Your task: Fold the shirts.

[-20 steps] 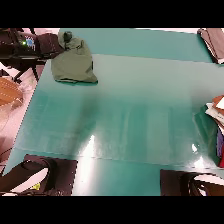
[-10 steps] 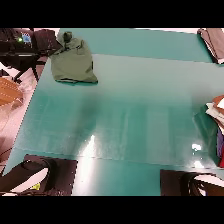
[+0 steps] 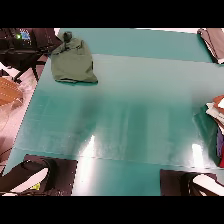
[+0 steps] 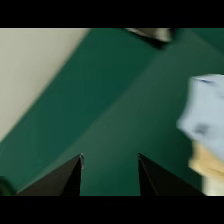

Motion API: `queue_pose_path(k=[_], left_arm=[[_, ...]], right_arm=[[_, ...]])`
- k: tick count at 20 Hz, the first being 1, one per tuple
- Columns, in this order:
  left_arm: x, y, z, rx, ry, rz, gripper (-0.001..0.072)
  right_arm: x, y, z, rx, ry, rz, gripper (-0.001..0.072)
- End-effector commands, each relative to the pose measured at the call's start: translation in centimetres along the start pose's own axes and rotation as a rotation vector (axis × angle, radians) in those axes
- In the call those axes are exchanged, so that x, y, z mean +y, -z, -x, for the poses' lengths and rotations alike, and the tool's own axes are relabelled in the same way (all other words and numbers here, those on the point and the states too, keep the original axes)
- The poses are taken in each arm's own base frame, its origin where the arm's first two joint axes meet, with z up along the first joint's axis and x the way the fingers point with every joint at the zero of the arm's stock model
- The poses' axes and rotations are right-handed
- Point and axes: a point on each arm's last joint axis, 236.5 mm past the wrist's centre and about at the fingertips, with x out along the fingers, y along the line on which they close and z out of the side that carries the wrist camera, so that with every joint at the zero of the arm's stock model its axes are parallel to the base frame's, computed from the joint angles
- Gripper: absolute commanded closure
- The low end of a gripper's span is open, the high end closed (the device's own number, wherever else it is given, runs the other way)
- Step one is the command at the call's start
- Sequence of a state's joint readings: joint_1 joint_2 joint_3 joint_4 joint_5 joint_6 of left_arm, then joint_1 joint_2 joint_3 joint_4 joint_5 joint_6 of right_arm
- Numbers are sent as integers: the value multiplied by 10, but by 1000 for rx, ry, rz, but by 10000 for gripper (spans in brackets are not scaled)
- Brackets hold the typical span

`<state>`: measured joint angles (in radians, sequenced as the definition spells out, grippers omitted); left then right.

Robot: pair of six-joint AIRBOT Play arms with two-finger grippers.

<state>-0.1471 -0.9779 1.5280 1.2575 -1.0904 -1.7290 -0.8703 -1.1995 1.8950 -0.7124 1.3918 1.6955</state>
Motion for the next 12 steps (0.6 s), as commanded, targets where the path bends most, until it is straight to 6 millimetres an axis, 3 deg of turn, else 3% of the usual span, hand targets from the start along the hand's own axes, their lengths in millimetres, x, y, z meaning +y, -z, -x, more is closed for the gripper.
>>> queue_pose_path(k=[1,2,4,5,6,8,10,12], left_arm=[[-6,0,1,3,26,13,681],[-7,1,1,4,28,13,681],[-6,4,1,17,26,13,681],[-6,7,1,29,25,13,681],[-6,7,1,32,24,13,681],[-6,7,1,31,24,13,681],[-6,7,1,29,25,13,681],[-6,6,1,28,24,13,681]], right_arm=[[192,71,-21,45,-533,106,317],[235,110,-20,96,-643,184,392],[301,199,-5,206,-829,409,691],[317,238,3,255,-885,509,688],[326,274,6,305,-908,604,688],[323,323,0,367,-872,768,688],[318,353,-2,425,-858,856,688],[318,365,-3,445,-857,882,688]])
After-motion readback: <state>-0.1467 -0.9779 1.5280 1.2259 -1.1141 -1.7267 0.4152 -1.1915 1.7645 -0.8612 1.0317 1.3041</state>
